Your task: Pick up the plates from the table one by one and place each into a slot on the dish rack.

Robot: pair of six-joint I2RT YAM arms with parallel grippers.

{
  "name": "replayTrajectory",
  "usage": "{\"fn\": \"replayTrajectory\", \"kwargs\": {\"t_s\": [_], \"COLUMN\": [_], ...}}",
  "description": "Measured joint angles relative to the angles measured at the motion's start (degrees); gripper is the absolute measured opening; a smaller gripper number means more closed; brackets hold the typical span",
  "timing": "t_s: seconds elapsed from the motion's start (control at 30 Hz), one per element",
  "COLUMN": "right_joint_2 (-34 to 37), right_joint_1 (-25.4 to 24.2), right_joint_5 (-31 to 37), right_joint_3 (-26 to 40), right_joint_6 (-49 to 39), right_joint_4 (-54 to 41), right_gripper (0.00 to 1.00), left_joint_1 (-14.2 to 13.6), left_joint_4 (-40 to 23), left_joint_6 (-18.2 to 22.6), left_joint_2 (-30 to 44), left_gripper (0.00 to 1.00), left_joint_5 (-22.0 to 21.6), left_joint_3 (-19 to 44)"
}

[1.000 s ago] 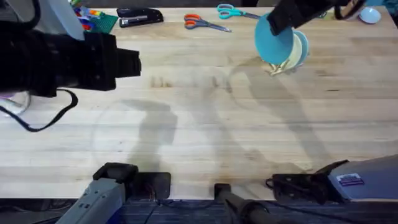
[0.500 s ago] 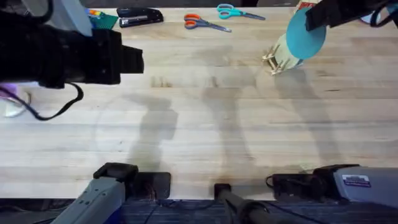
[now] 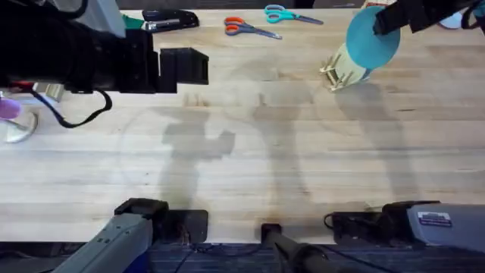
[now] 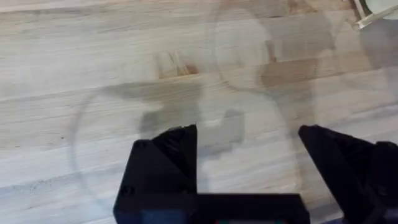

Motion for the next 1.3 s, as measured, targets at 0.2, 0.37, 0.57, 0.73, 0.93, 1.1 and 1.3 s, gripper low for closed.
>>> {"fn": "replayTrajectory", "kwargs": {"t_s": [0.2, 0.37, 0.57, 0.73, 0.93, 1.1, 1.3], "right_joint_2": [0.0, 0.0, 0.0, -0.01, 0.0, 0.0, 0.0], "right_joint_1": [0.0, 0.0, 0.0, 0.0, 0.0, 0.0, 0.0], "right_joint_5": [-0.17, -0.17, -0.17, -0.17, -0.17, -0.15, 0.17], "right_joint_3": [0.0, 0.0, 0.0, 0.0, 0.0, 0.0, 0.0], "right_joint_6": [-1.42, -4.29, -4.8, -5.16, -5.19, -5.17, -4.25], "right_joint_4": [0.01, 0.21, 1.61, 2.92, 4.09, 5.37, 7.24], "right_gripper": [0.032, 0.032, 0.032, 0.032, 0.032, 0.032, 0.031], "left_joint_1": [0.0, 0.0, 0.0, 0.0, 0.0, 0.0, 0.0], "left_joint_4": [0.2, 0.2, 0.18, 0.07, 0.05, 0.05, 0.05], "left_joint_6": [0.0, 0.0, 0.0, 0.01, 0.0, 0.0, 0.0], "left_joint_2": [0.08, 0.08, 0.08, 0.07, 0.08, 0.08, 0.06], "left_gripper": [0.995, 0.996, 0.995, 0.995, 0.994, 0.995, 0.994], "left_joint_5": [0.0, 0.0, 0.0, 0.0, 0.0, 0.0, 0.0], "left_joint_3": [0.0, 0.0, 0.0, 0.0, 0.0, 0.0, 0.0]}}
